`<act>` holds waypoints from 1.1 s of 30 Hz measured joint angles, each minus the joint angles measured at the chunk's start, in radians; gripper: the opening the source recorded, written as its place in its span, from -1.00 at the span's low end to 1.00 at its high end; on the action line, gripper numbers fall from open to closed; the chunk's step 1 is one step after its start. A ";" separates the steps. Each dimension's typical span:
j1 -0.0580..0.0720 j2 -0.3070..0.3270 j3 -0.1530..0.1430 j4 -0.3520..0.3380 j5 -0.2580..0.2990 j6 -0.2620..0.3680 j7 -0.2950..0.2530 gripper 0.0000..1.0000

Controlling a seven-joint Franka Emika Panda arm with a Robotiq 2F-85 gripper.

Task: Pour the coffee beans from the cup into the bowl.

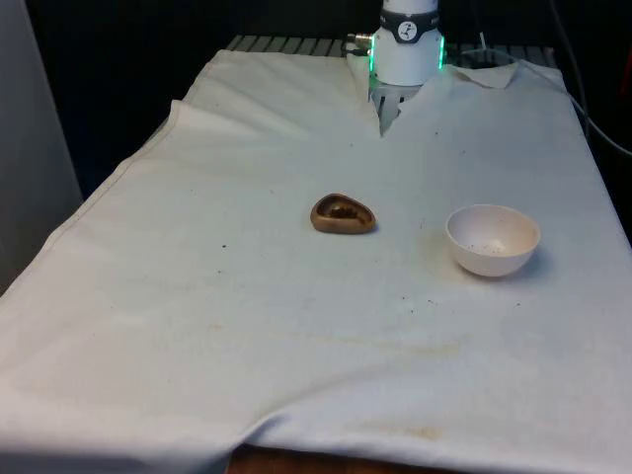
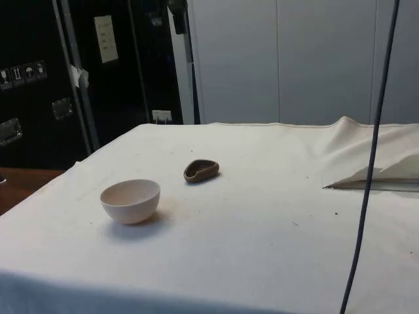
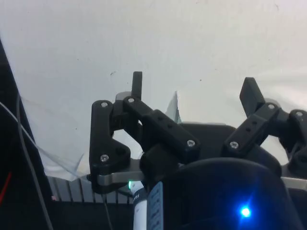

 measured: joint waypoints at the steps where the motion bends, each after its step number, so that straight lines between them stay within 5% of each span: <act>1: 0.000 0.003 0.000 0.002 0.000 0.003 0.000 1.00; 15: 0.004 0.014 0.007 -0.022 -0.024 0.052 0.020 1.00; 33: 0.002 -0.082 0.002 -0.259 -0.093 0.230 0.062 1.00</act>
